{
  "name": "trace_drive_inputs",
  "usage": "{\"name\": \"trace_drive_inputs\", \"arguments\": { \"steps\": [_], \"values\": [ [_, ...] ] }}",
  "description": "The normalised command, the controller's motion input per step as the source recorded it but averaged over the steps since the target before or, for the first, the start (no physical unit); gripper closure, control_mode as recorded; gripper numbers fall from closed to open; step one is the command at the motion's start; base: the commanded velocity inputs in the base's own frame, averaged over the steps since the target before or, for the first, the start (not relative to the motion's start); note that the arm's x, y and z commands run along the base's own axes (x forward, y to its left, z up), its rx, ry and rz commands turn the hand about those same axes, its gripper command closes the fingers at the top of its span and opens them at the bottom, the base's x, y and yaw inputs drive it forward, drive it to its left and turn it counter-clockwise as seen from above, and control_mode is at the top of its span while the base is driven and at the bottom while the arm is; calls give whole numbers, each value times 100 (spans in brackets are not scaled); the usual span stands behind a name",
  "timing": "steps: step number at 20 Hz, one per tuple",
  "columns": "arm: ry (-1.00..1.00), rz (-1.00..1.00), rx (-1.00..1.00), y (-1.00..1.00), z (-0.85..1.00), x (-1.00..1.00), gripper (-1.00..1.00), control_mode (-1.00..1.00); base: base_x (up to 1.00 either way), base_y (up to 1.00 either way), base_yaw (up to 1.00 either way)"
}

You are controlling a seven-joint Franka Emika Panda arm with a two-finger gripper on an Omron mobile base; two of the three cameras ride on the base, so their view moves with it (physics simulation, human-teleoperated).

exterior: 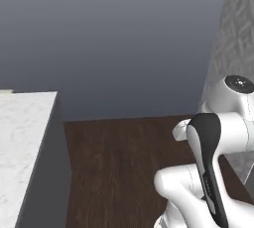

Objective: Take the strawberry from the fridge and place it on top of the pancake, located on the dining counter.

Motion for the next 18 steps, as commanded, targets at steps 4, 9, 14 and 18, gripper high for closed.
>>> {"name": "trace_drive_inputs", "arguments": {
  "steps": [4, 9, 14, 18],
  "values": [
    [0, 0, 0, 0, 0, 0, 100, 100, 100, 0, 28],
    [0, 0, 0, 0, 0, 0, 100, 100, 100, 0, 28],
    [0, 0, 0, 0, 0, 0, 100, 100, 100, -13, 36],
    [0, 0, 0, 0, 0, 0, 100, 100, 100, -19, 47]
  ]
}}
